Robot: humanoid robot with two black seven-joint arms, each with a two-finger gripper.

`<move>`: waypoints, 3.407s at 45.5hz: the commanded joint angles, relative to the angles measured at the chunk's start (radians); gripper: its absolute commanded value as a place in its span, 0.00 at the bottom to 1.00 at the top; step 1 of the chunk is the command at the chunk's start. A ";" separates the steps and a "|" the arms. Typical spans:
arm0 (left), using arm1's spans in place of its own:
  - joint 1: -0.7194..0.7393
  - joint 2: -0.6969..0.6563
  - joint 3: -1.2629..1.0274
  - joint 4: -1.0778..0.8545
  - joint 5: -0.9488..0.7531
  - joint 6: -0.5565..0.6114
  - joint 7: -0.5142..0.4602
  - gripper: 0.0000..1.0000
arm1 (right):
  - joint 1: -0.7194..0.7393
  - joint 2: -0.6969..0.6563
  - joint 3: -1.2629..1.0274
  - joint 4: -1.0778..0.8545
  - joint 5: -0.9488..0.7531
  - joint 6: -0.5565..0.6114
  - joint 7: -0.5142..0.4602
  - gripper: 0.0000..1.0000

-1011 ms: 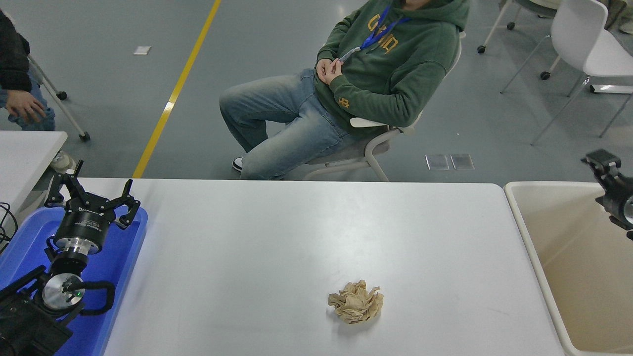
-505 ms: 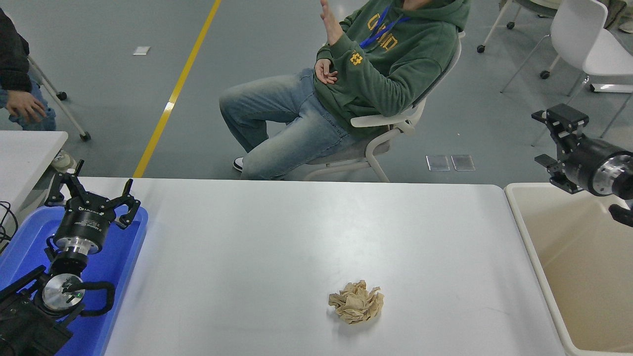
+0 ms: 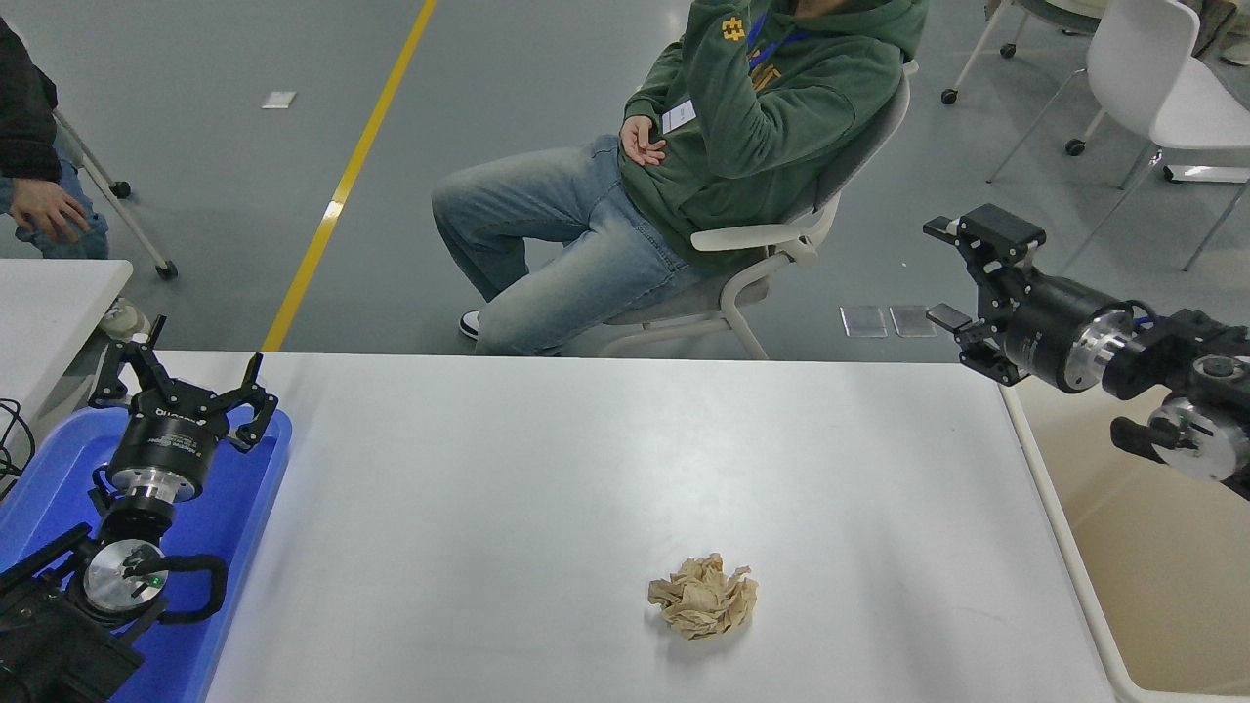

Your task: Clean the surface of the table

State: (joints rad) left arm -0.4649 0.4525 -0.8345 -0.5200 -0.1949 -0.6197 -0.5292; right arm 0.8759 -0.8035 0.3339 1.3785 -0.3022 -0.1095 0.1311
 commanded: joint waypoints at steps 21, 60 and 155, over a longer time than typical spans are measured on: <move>0.000 0.000 0.000 0.000 0.000 0.000 0.000 1.00 | -0.244 0.217 0.286 -0.018 0.293 -0.007 0.053 1.00; 0.000 0.000 0.000 0.000 0.000 0.000 0.000 1.00 | -0.308 0.399 0.424 -0.259 0.328 0.007 0.085 1.00; 0.000 0.000 0.000 0.000 0.000 0.000 0.000 1.00 | -0.333 0.346 0.442 -0.292 0.204 0.019 0.084 1.00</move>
State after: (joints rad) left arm -0.4645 0.4525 -0.8345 -0.5200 -0.1948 -0.6197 -0.5292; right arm 0.5427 -0.4614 0.7684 1.0919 -0.0788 -0.0932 0.2162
